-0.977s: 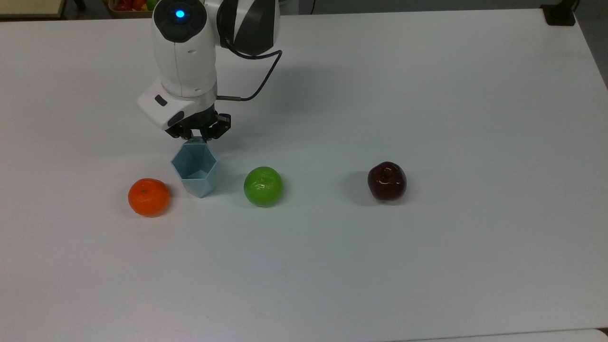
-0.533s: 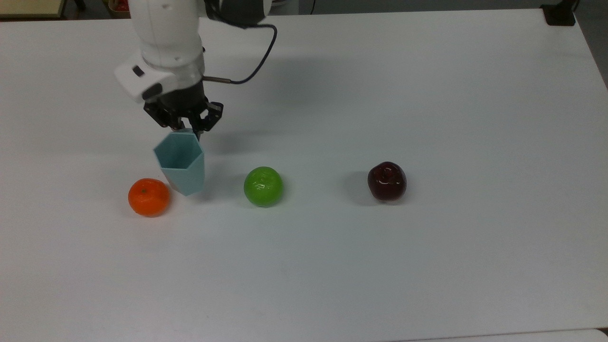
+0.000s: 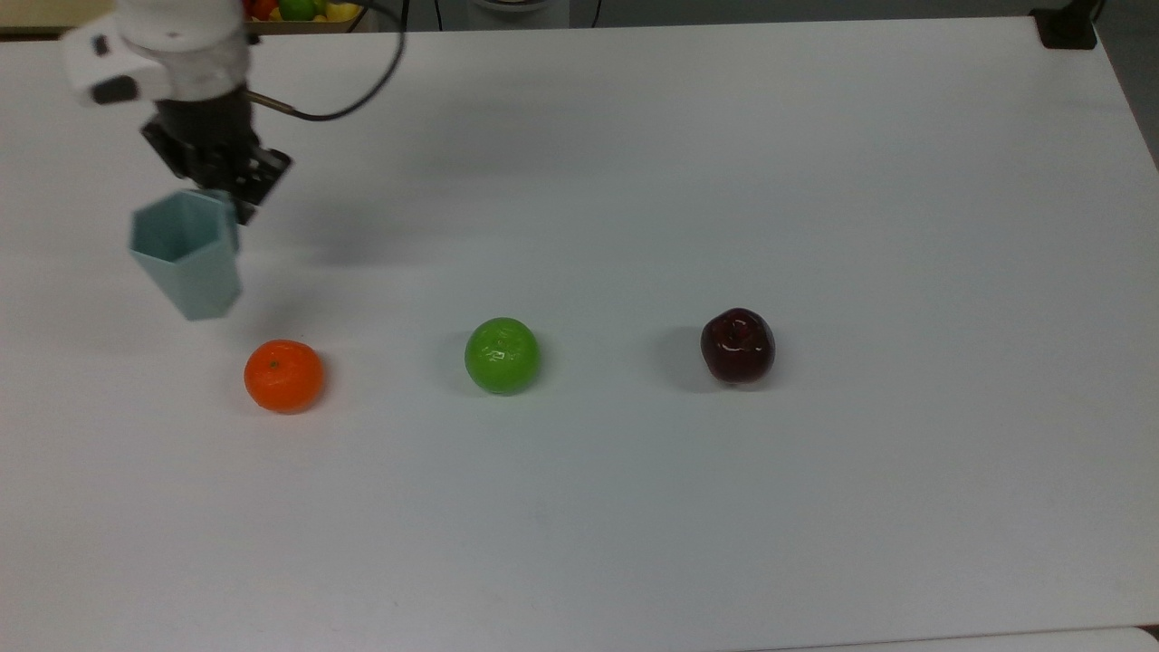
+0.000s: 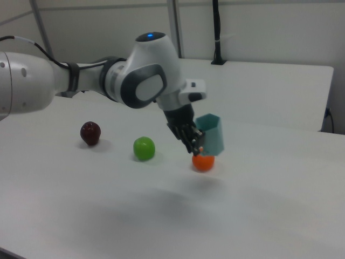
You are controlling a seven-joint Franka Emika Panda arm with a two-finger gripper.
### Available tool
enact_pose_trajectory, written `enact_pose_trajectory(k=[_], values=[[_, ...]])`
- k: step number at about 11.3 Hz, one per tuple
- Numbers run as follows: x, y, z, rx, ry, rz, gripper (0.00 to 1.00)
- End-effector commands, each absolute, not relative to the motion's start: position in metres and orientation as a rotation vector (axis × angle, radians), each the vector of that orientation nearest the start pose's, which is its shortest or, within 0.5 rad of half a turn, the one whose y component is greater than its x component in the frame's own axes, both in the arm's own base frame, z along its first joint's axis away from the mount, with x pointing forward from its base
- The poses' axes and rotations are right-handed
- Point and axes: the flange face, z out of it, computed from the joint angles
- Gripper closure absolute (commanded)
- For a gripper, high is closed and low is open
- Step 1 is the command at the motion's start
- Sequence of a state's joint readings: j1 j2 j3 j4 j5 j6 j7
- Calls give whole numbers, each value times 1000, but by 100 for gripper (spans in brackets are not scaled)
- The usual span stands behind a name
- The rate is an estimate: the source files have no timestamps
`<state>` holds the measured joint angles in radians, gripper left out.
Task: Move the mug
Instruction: 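Lift the mug and carry it away from the orange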
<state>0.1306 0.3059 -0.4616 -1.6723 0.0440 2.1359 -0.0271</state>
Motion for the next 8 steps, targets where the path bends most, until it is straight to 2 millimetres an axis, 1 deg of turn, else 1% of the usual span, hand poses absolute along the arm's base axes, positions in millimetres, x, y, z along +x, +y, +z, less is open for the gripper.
enact_pose_trajectory(k=[1,2,3,4,5,6,8], values=[[613,-231,455,-3239,525,-225,97],[610,-243,439,-3255,511,-174,97],[608,-255,428,-3259,524,-154,97],[607,-262,418,-3260,523,-129,97],[609,-261,406,-3264,510,-97,97],[610,-258,401,-3263,508,-88,95],[615,-249,378,-3270,493,-33,94]])
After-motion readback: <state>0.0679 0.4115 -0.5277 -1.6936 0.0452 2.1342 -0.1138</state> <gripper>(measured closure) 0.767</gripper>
